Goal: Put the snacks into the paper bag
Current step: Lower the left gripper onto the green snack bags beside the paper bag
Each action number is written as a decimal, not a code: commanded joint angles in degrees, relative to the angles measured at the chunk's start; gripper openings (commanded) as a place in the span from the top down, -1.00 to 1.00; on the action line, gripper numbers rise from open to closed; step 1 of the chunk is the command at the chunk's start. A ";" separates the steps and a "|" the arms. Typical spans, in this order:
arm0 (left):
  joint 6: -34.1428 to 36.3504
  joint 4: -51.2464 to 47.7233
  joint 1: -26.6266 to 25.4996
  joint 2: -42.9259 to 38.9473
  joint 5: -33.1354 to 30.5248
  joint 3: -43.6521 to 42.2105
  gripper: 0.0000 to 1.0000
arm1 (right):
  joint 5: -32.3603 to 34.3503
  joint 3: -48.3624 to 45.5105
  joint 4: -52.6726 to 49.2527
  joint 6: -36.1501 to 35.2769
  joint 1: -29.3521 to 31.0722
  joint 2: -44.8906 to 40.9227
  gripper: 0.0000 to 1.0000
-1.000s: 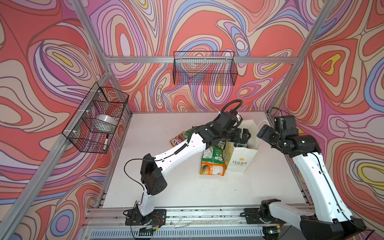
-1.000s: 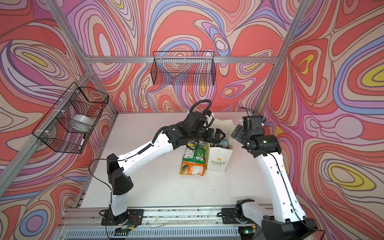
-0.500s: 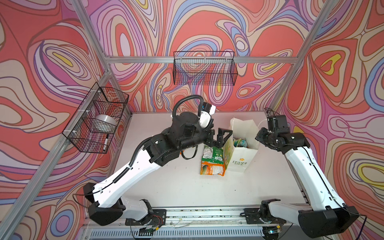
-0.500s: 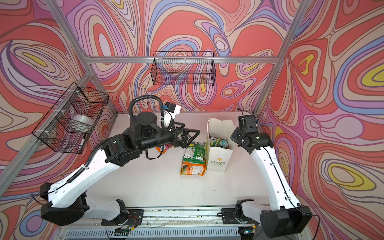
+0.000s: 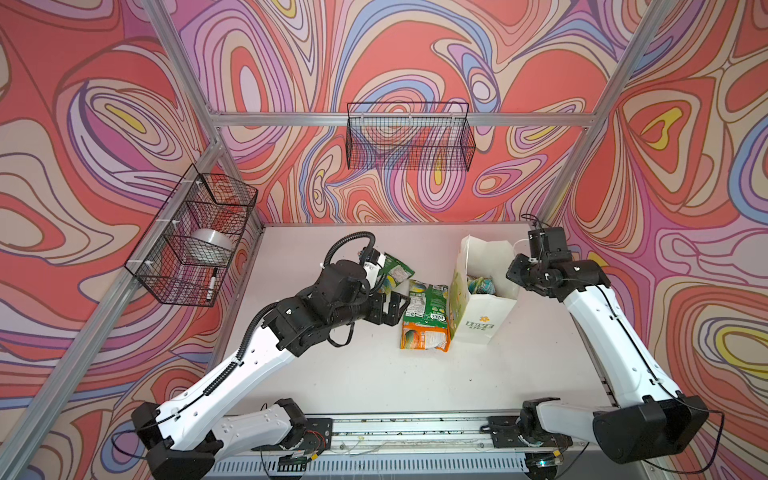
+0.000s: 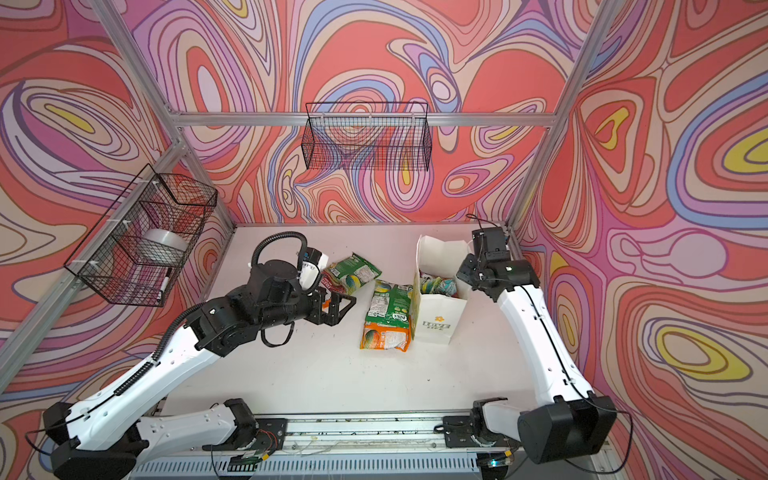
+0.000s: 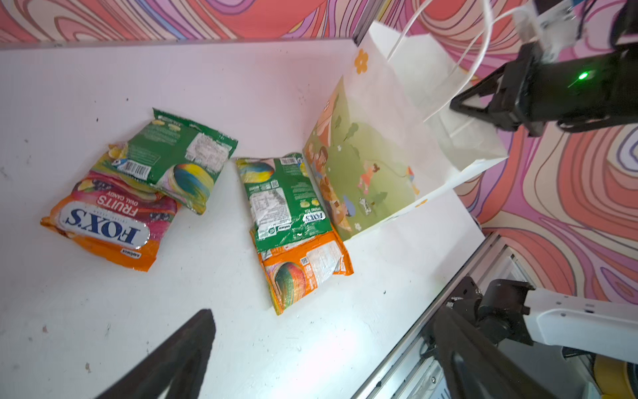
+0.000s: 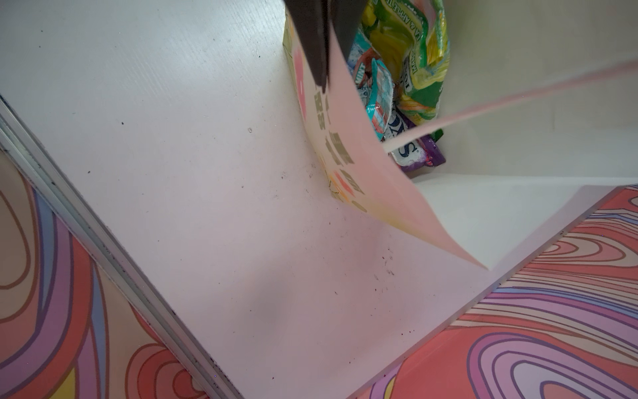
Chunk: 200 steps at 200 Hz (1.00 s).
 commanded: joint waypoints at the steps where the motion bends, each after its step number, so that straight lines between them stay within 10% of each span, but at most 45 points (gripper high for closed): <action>1: -1.31 -3.51 0.34 -0.59 3.60 -4.18 -1.00 | -1.49 0.69 -0.05 -1.06 0.07 0.34 1.00; 83: -5.26 8.03 0.50 7.47 12.39 -14.32 -0.92 | -6.36 -0.41 2.40 -2.41 0.28 1.21 1.00; 200: -5.42 11.47 3.07 41.84 17.71 -0.86 -0.74 | -12.52 -4.73 7.29 -6.13 0.44 -4.00 1.00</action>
